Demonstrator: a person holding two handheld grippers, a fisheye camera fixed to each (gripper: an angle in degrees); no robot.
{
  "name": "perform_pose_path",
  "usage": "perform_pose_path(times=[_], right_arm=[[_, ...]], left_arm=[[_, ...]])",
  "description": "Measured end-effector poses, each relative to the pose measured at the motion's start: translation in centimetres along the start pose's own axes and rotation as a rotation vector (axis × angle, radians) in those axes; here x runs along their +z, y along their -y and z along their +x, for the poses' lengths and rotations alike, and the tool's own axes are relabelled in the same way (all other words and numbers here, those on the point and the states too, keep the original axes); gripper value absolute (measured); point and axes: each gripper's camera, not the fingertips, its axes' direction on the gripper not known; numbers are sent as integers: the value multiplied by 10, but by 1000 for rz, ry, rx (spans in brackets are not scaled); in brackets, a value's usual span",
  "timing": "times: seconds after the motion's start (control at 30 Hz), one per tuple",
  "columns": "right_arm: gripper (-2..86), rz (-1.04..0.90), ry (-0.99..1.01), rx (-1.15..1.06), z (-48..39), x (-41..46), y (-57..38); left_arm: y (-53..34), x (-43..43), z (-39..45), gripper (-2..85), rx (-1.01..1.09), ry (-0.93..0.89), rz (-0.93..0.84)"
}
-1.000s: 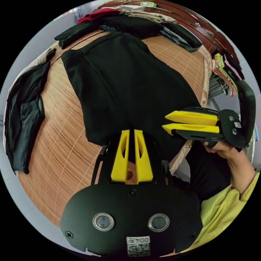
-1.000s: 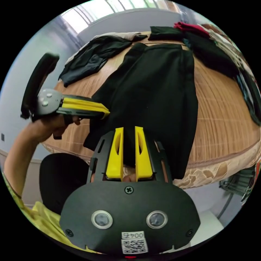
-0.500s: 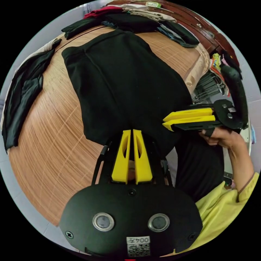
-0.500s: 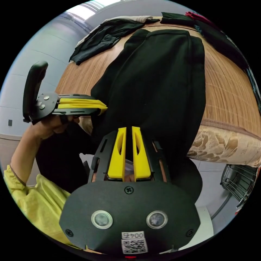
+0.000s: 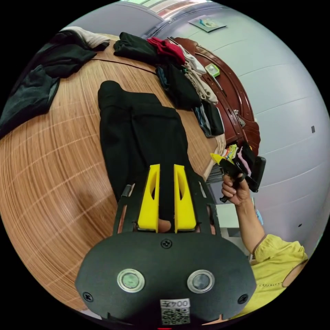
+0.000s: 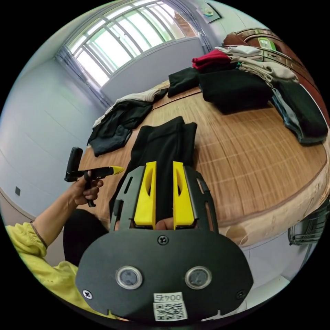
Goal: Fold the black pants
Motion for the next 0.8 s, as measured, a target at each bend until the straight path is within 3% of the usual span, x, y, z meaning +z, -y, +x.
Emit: perform_pose_path(times=[0.3, 0.43, 0.53, 0.63, 0.7, 0.8], right_arm=[[104, -116, -81, -17, 14, 71, 91], [19, -180, -208, -104, 1, 93, 98], [7, -50, -270, -196, -21, 70, 88], [15, 42, -332, -153, -18, 51, 77], [30, -2, -357, -108, -3, 59, 74], [84, -28, -283, -31, 18, 60, 73]], left_arm=[[56, 44, -61, 86, -53, 79, 57], [58, 60, -82, 84, -45, 48, 45], [51, 60, -87, 81, -1, 0, 94], [46, 54, -82, 80, 108, 14, 177], [51, 64, -86, 83, 112, 99, 117], [56, 78, -104, 90, 70, 29, 68]])
